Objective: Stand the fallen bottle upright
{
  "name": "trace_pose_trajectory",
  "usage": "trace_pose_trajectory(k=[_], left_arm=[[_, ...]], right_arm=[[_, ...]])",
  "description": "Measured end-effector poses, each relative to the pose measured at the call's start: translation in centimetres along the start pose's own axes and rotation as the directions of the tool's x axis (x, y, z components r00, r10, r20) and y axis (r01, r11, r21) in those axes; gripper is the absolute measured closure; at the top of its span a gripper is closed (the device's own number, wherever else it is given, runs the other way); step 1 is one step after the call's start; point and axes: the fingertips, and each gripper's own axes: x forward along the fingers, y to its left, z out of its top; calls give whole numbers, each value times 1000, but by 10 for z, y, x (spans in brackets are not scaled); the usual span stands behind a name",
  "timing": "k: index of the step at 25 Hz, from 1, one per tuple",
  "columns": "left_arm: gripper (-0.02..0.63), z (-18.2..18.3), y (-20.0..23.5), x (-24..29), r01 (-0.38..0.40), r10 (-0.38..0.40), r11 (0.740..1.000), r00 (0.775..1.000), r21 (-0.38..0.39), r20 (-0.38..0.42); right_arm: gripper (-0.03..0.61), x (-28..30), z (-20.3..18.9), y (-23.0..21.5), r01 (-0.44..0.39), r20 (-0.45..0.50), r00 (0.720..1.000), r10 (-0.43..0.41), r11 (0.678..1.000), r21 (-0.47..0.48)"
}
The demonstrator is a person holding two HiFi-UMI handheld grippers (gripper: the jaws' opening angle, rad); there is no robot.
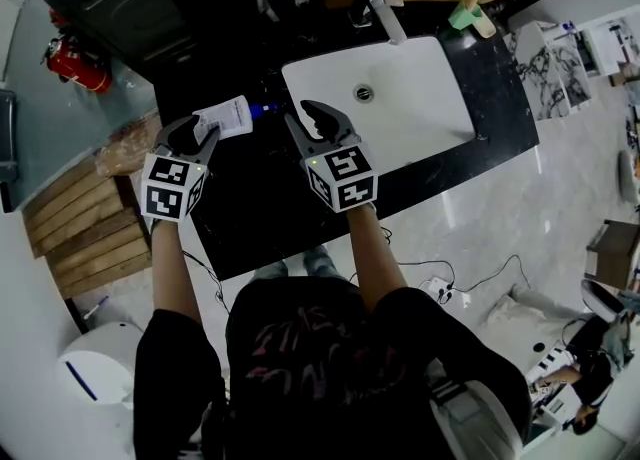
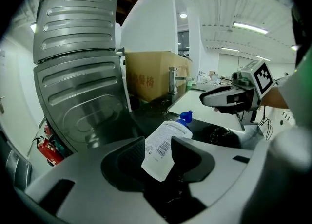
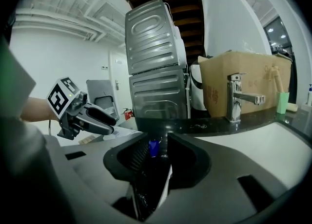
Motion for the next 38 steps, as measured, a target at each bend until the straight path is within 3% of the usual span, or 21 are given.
trace_pose_trajectory(k=[7, 15, 17, 21, 23, 38], left_arm=[[426, -2, 3, 14, 75, -75, 996, 997, -42, 10], [423, -3, 3, 15, 106, -105, 994, 994, -28, 26], [423, -3, 4, 15, 114, -113, 993, 993, -28, 31], [423, -3, 4, 14, 127, -126, 992, 991, -17, 31], [423, -3, 4, 14, 130, -129, 991, 991, -22, 39], [423, -3, 5, 12, 142, -140, 989, 987, -28, 74]], right_arm=[[412, 28, -11, 4, -9, -56, 998, 11, 1000, 25], [408, 53, -28, 7, 22, -113, 993, -15, 998, 62], [411, 56, -28, 8, 35, -120, 992, -29, 998, 48], [464, 61, -24, 9, 63, -154, 986, -67, 998, -28], [503, 64, -23, 9, 76, -151, 985, -78, 997, -21], [516, 67, -23, 8, 146, -153, 977, -148, 989, -22]])
